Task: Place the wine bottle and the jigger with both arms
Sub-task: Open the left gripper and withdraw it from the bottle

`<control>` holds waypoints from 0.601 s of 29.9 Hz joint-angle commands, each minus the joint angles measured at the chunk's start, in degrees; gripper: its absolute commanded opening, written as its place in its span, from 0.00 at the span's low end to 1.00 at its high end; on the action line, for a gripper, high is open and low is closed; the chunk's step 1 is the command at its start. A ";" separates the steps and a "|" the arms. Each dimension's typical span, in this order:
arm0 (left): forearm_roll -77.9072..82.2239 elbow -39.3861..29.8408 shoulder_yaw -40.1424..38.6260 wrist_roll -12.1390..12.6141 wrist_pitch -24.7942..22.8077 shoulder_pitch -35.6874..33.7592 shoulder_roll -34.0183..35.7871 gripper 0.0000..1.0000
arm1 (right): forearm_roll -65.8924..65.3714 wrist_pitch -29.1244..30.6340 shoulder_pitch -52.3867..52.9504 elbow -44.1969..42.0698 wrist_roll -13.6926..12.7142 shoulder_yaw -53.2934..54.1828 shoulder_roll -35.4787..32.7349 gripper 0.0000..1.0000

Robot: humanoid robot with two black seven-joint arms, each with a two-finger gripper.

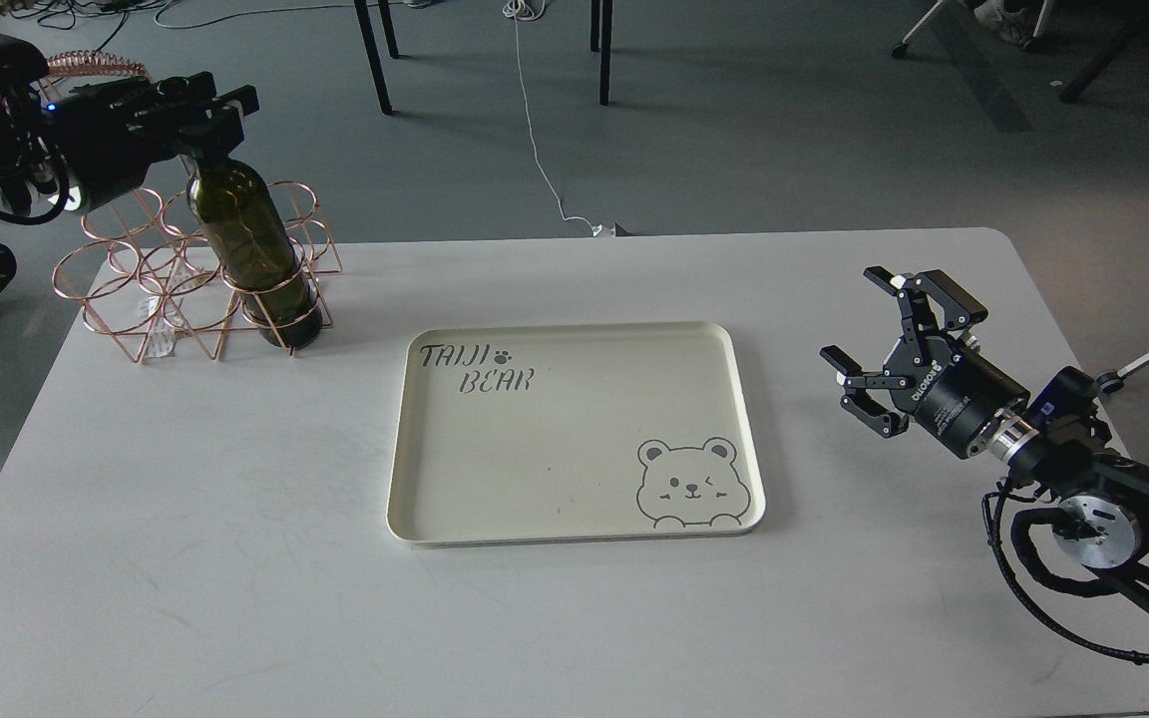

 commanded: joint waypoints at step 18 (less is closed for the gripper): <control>-29.71 -11.40 -0.87 0.01 0.26 -12.85 2.73 0.98 | 0.17 -2.01 -0.16 0.01 -0.01 2.20 0.86 0.99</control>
